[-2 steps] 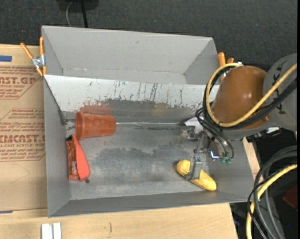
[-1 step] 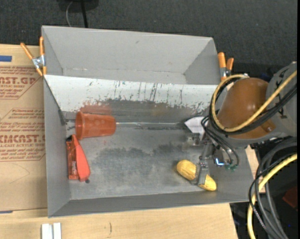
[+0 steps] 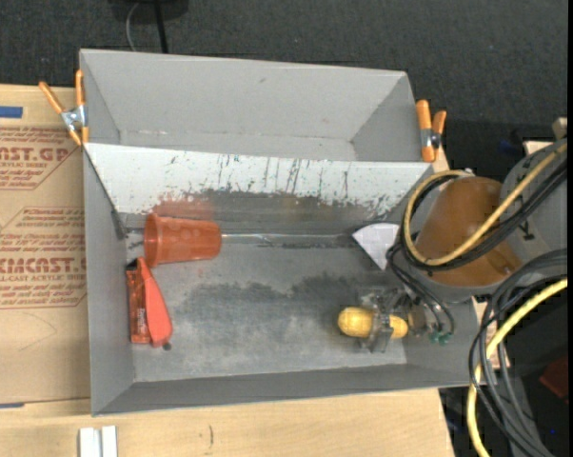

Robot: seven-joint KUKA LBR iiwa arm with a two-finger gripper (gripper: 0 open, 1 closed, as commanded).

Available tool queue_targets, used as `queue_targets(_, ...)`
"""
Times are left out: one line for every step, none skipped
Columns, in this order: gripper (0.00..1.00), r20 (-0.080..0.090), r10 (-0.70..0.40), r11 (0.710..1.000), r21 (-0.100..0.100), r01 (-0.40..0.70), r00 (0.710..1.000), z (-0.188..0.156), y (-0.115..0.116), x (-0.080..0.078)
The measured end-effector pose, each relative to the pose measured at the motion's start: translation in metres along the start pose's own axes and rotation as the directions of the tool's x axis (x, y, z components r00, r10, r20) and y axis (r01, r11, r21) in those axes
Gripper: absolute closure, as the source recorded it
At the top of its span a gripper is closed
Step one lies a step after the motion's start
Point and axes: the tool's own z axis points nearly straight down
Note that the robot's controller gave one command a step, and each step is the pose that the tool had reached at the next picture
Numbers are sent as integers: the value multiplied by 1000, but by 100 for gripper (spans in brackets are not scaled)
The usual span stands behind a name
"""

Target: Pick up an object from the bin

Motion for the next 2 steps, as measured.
queue_targets(100, 0, 0, 1000, 0, 0, 1000, 0, 0, 0)
queue_targets(100, 3, 91, 996, -1, -91, 996, -150, 6, 2)
